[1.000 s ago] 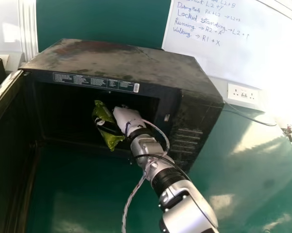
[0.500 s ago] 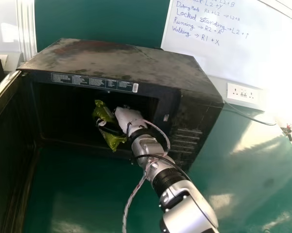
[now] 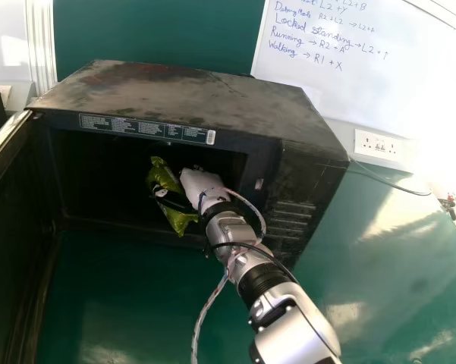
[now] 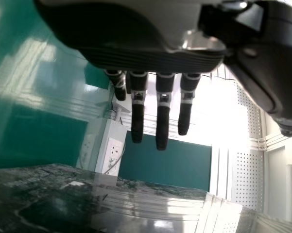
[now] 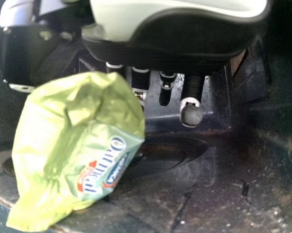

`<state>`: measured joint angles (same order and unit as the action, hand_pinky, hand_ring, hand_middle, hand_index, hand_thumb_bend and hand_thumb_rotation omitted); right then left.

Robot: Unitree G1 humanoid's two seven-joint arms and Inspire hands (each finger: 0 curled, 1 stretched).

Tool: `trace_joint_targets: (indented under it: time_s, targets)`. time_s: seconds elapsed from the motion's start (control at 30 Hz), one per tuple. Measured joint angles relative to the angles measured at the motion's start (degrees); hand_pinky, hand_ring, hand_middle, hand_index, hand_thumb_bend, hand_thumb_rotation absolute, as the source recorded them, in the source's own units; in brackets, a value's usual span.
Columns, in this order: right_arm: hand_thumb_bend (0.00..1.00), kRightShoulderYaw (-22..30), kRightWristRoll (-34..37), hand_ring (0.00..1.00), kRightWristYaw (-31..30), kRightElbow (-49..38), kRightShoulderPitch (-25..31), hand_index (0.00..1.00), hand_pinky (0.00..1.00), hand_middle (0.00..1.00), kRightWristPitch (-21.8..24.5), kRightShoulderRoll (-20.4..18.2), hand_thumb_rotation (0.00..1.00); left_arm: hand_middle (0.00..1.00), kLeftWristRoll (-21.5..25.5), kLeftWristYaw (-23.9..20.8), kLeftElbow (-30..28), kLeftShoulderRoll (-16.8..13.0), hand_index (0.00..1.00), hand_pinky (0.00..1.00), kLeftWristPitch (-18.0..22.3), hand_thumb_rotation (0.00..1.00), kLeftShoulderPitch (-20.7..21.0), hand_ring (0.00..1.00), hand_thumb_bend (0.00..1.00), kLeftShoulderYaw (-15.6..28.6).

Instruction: Put biscuit inside oven

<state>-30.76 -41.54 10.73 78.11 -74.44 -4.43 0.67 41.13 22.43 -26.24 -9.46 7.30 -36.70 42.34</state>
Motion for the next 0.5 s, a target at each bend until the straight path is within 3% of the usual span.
trace_joint_targets:
  time_s: [0.1, 0.23, 0.27, 0.33, 0.5]
  targets:
    - [0.52, 0.16, 0.24, 0.61, 0.07, 0.00, 0.23, 0.49, 0.06, 0.66, -0.46, 0.01, 0.09, 0.65, -0.05, 0.01, 0.19, 0.03, 0.78, 0.68, 0.30, 0.90, 0.00, 0.66, 0.82, 0.00]
    - [0.51, 0.13, 0.24, 0.84, 0.29, -0.01, 0.41, 0.50, 0.05, 0.79, -0.66, 0.01, 0.09, 0.66, 0.23, 1.10, 1.63, 0.06, 0.80, 0.70, 1.31, 0.91, 0.16, 0.66, 0.82, 0.00]
    - [0.77, 0.12, 0.24, 0.92, 0.36, -0.01, 0.43, 0.59, 0.02, 0.83, -0.70, 0.00, 0.30, 0.67, 0.61, 1.81, 2.04, 0.05, 0.80, 0.70, 1.41, 0.91, 0.19, 0.66, 0.82, 0.00]
    - [0.93, 0.08, 0.22, 0.97, 0.54, -0.02, 0.46, 0.65, 0.00, 0.87, -0.71, 0.02, 0.41, 0.69, 1.43, 3.24, 2.64, 0.01, 0.80, 0.70, 1.80, 0.91, 0.25, 0.67, 0.82, 0.00]
    - [1.00, 0.03, 0.24, 1.00, 0.81, -0.04, 0.47, 0.73, 0.00, 0.94, -0.88, 0.12, 0.44, 0.75, 3.89, 4.82, 3.96, -0.33, 0.81, 0.75, 1.56, 0.91, 0.28, 0.73, 0.84, 0.00]
